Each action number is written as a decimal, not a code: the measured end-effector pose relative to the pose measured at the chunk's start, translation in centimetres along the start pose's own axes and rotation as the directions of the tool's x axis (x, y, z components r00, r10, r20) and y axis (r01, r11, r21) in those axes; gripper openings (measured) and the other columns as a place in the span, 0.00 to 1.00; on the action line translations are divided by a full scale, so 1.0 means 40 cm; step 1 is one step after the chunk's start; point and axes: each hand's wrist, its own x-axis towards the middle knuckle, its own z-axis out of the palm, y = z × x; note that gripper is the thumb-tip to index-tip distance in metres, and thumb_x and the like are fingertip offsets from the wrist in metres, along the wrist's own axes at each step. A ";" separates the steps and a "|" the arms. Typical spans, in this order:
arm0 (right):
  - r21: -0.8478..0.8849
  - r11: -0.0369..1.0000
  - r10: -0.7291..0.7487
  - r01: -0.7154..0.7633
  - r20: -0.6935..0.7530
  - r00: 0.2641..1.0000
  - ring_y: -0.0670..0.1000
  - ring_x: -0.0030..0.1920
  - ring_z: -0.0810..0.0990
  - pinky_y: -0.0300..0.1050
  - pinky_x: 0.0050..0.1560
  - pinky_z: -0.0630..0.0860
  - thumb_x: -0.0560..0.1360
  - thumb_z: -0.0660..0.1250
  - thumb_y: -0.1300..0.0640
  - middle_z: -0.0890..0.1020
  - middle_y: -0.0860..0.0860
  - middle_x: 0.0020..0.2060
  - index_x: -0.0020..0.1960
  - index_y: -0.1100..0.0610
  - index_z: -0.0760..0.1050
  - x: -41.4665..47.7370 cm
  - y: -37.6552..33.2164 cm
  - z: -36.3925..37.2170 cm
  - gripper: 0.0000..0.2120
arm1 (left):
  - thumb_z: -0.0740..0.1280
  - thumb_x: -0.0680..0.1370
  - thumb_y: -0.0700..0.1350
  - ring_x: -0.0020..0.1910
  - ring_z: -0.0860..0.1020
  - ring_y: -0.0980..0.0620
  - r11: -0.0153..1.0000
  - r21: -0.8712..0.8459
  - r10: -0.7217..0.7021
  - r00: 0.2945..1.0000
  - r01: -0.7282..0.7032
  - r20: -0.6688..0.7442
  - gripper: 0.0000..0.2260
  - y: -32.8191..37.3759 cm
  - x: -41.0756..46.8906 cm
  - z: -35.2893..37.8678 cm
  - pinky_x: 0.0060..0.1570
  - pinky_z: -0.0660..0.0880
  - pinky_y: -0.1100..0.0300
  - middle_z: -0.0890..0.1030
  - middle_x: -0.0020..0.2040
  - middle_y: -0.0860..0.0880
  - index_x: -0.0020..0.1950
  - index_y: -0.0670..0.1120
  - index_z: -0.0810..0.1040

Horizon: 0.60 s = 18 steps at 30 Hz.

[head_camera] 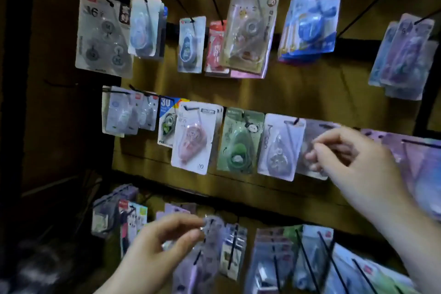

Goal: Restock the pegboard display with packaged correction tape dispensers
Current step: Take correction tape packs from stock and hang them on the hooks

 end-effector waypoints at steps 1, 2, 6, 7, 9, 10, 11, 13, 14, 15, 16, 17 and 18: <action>0.037 0.999 0.020 -0.020 0.004 1.000 0.41 0.32 0.81 0.32 0.35 0.76 0.65 0.62 0.46 0.84 0.44 0.33 0.34 0.42 0.75 -0.051 0.007 -0.012 0.04 | 0.71 0.68 0.38 0.32 0.81 0.61 0.999 0.007 -0.041 0.999 0.041 0.032 0.12 -0.031 -0.031 0.019 0.36 0.75 0.74 0.85 0.34 0.54 0.29 0.55 0.84; 0.082 0.994 0.069 -0.070 0.016 0.998 0.41 0.31 0.81 0.29 0.34 0.76 0.64 0.63 0.47 0.83 0.40 0.33 0.34 0.41 0.75 -0.099 0.022 -0.020 0.03 | 0.73 0.66 0.41 0.31 0.80 0.62 0.997 0.038 -0.076 0.995 0.073 0.068 0.10 -0.063 -0.060 0.039 0.36 0.74 0.74 0.85 0.33 0.54 0.29 0.56 0.83; 0.110 0.931 0.336 -0.349 0.118 0.934 0.41 0.25 0.79 0.28 0.29 0.74 0.68 0.67 0.58 0.82 0.48 0.25 0.31 0.50 0.75 -0.285 0.166 -0.008 0.08 | 0.70 0.71 0.39 0.31 0.78 0.66 0.954 0.164 -0.281 0.936 0.249 0.211 0.15 -0.198 -0.150 0.125 0.36 0.72 0.75 0.83 0.29 0.57 0.28 0.56 0.82; 0.056 0.909 0.400 -0.413 0.159 0.902 0.41 0.24 0.78 0.28 0.29 0.73 0.71 0.67 0.62 0.80 0.51 0.22 0.30 0.52 0.73 -0.334 0.214 0.004 0.13 | 0.69 0.72 0.37 0.31 0.78 0.67 0.935 0.198 -0.338 0.910 0.295 0.239 0.16 -0.232 -0.168 0.148 0.36 0.72 0.75 0.83 0.28 0.58 0.28 0.55 0.81; -0.023 0.855 0.509 -0.518 0.235 0.828 0.39 0.24 0.77 0.26 0.28 0.71 0.73 0.64 0.67 0.78 0.49 0.24 0.31 0.51 0.71 -0.428 0.305 0.027 0.16 | 0.67 0.73 0.36 0.32 0.77 0.69 0.888 0.265 -0.443 0.855 0.376 0.271 0.19 -0.303 -0.201 0.192 0.37 0.71 0.76 0.82 0.28 0.61 0.26 0.54 0.80; -0.052 0.823 0.558 -0.566 0.263 0.787 0.39 0.24 0.77 0.28 0.28 0.71 0.74 0.63 0.67 0.78 0.49 0.26 0.32 0.51 0.70 -0.469 0.348 0.037 0.16 | 0.66 0.74 0.36 0.31 0.77 0.69 0.864 0.281 -0.490 0.827 0.417 0.276 0.18 -0.335 -0.214 0.214 0.37 0.70 0.77 0.81 0.28 0.61 0.27 0.53 0.79; -0.087 0.788 0.606 -0.610 0.291 0.741 0.38 0.23 0.76 0.31 0.30 0.72 0.74 0.62 0.66 0.78 0.50 0.27 0.32 0.53 0.70 -0.508 0.390 0.048 0.15 | 0.65 0.74 0.36 0.30 0.76 0.69 0.838 0.292 -0.535 0.798 0.460 0.277 0.17 -0.371 -0.230 0.234 0.36 0.70 0.77 0.81 0.27 0.58 0.29 0.52 0.79; -0.164 0.701 0.706 -0.694 0.294 0.644 0.38 0.22 0.75 0.35 0.29 0.72 0.76 0.61 0.65 0.77 0.51 0.27 0.32 0.54 0.70 -0.582 0.472 0.062 0.14 | 0.63 0.75 0.35 0.30 0.76 0.67 0.790 0.316 -0.608 0.739 0.525 0.291 0.13 -0.438 -0.258 0.271 0.33 0.69 0.77 0.79 0.29 0.55 0.34 0.47 0.77; -0.195 0.647 0.758 -0.738 0.273 0.592 0.39 0.21 0.74 0.34 0.26 0.71 0.76 0.60 0.65 0.76 0.51 0.27 0.32 0.54 0.69 -0.617 0.512 0.064 0.15 | 0.62 0.76 0.36 0.31 0.76 0.64 0.767 0.323 -0.639 0.706 0.554 0.306 0.12 -0.469 -0.271 0.290 0.32 0.69 0.77 0.78 0.32 0.55 0.35 0.47 0.77; -0.215 0.584 0.808 -0.783 0.249 0.534 0.40 0.20 0.74 0.33 0.24 0.70 0.76 0.60 0.65 0.76 0.51 0.26 0.32 0.54 0.69 -0.649 0.551 0.063 0.15 | 0.61 0.76 0.36 0.31 0.75 0.61 0.744 0.323 -0.667 0.674 0.584 0.318 0.12 -0.501 -0.285 0.310 0.31 0.69 0.77 0.77 0.33 0.52 0.36 0.47 0.76; -0.236 0.514 0.854 -0.825 0.230 0.466 0.42 0.20 0.73 0.33 0.22 0.68 0.76 0.60 0.65 0.76 0.51 0.26 0.32 0.54 0.69 -0.678 0.586 0.061 0.15 | 0.60 0.77 0.35 0.32 0.73 0.59 0.723 0.316 -0.691 0.645 0.615 0.326 0.13 -0.536 -0.300 0.330 0.30 0.68 0.77 0.76 0.33 0.51 0.36 0.47 0.76; -0.263 0.449 0.889 -0.854 0.226 0.397 0.42 0.19 0.73 0.34 0.21 0.68 0.76 0.59 0.64 0.76 0.51 0.26 0.32 0.54 0.69 -0.703 0.618 0.057 0.15 | 0.60 0.77 0.35 0.31 0.73 0.59 0.701 0.307 -0.713 0.622 0.643 0.325 0.13 -0.570 -0.316 0.351 0.29 0.68 0.77 0.76 0.32 0.51 0.35 0.47 0.75; -0.305 0.394 0.913 -0.867 0.234 0.333 0.42 0.18 0.73 0.34 0.21 0.68 0.77 0.59 0.63 0.75 0.51 0.27 0.32 0.55 0.68 -0.725 0.647 0.051 0.15 | 0.60 0.77 0.34 0.30 0.72 0.60 0.685 0.308 -0.728 0.607 0.661 0.318 0.14 -0.603 -0.333 0.374 0.27 0.67 0.77 0.76 0.31 0.51 0.34 0.47 0.75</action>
